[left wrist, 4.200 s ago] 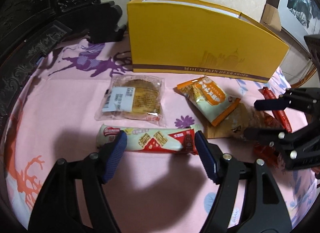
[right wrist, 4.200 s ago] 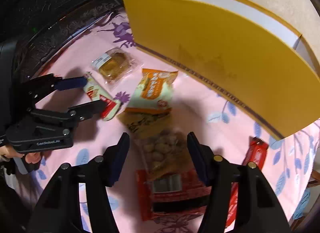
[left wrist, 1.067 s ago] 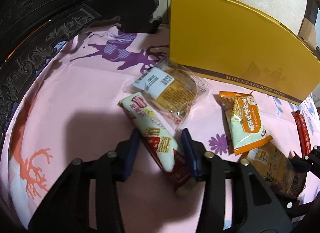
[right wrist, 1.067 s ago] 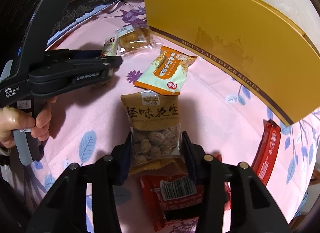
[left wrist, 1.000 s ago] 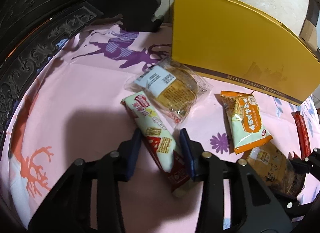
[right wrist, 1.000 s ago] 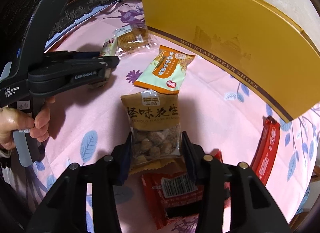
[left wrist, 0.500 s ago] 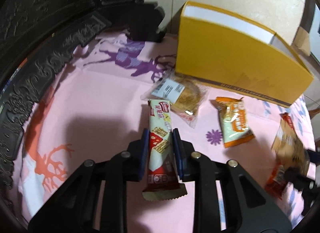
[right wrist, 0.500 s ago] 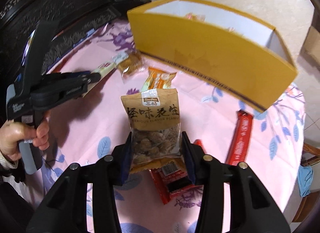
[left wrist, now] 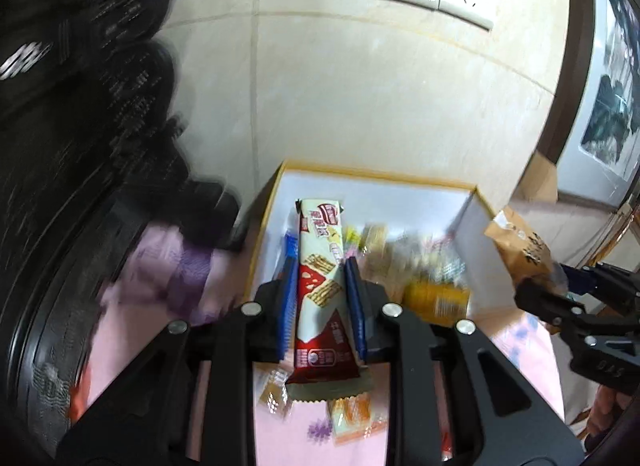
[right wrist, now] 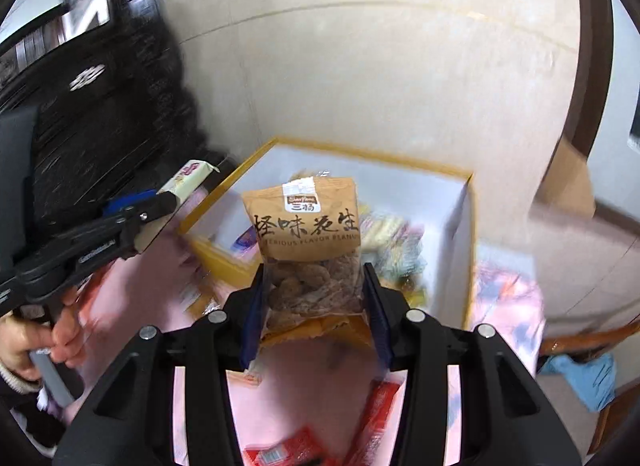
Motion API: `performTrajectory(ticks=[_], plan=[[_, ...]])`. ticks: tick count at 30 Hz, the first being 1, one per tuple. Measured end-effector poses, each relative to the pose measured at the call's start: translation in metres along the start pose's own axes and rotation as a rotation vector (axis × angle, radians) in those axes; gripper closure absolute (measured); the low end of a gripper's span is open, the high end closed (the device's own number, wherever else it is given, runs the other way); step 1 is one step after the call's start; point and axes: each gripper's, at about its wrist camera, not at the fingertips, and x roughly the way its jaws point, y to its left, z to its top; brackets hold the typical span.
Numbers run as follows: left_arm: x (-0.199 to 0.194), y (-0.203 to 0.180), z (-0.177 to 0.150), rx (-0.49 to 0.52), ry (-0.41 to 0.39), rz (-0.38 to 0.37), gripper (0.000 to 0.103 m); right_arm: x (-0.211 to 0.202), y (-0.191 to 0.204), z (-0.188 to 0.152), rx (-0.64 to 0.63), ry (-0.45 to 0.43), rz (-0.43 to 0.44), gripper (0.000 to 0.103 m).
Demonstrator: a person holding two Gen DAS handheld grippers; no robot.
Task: Organize snacks
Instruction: 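Lift both snacks into the yellow box and open both tools, then grasp the orange-white packet with the left tool while the right tool grasps the red chocolate bar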
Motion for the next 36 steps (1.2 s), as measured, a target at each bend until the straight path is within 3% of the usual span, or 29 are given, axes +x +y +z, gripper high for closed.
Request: performTrajectory(ticks=[3, 6, 7, 12, 19, 26, 36], plan=[[0.040, -0.009, 0.024, 0.015, 0.046, -0.027, 0.076, 0.027, -0.015, 0.024, 0.020, 0.019, -0.024, 0.056], [0.060, -0.011, 0.028, 0.004, 0.071, -0.006, 0.029, 0.051, -0.020, 0.030, 0.025, 0.074, -0.070, 0.046], [0.054, -0.013, 0.026, 0.019, 0.034, 0.003, 0.026, 0.051, -0.021, 0.029, 0.032, 0.078, -0.083, 0.039], [0.023, -0.010, 0.002, 0.028, -0.001, -0.023, 0.023, 0.023, -0.021, 0.000, 0.053, 0.064, -0.063, 0.037], [-0.010, -0.007, -0.064, -0.019, 0.050, -0.032, 0.017, -0.018, -0.017, -0.074, 0.142, 0.101, -0.061, 0.037], [0.002, -0.015, -0.132, -0.001, 0.185, -0.042, 0.016, -0.006, -0.020, -0.125, 0.220, 0.188, -0.075, 0.037], [0.024, -0.024, -0.159, 0.028, 0.234, -0.029, 0.012, 0.013, -0.025, -0.145, 0.254, 0.231, -0.095, 0.037]])
